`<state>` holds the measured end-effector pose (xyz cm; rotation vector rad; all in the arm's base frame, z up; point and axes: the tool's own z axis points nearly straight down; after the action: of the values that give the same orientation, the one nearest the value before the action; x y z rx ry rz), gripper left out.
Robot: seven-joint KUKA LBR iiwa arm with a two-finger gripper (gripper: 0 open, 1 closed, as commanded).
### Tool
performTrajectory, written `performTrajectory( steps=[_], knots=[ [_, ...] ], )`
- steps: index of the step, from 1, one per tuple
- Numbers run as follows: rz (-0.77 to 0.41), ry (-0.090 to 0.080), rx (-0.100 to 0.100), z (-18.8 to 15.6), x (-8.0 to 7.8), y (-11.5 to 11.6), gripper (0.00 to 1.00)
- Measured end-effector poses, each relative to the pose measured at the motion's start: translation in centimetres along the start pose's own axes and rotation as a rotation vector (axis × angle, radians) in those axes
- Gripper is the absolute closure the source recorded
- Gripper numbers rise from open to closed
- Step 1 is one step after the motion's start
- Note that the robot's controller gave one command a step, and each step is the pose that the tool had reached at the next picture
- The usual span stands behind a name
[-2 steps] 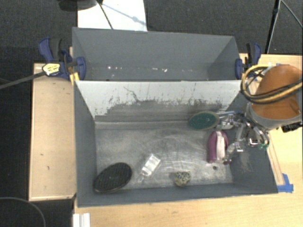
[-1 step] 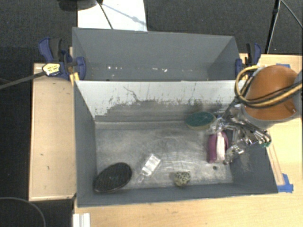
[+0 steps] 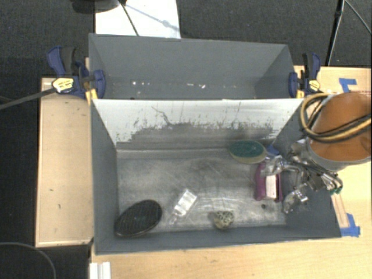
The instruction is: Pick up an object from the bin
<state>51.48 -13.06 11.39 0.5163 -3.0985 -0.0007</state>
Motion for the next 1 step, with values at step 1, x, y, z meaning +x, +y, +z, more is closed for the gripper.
performTrajectory(
  steps=[1],
  knots=[
    [-0.281,-0.005,0.002,1.08,-1.98,-1.06,0.0]
  ],
)
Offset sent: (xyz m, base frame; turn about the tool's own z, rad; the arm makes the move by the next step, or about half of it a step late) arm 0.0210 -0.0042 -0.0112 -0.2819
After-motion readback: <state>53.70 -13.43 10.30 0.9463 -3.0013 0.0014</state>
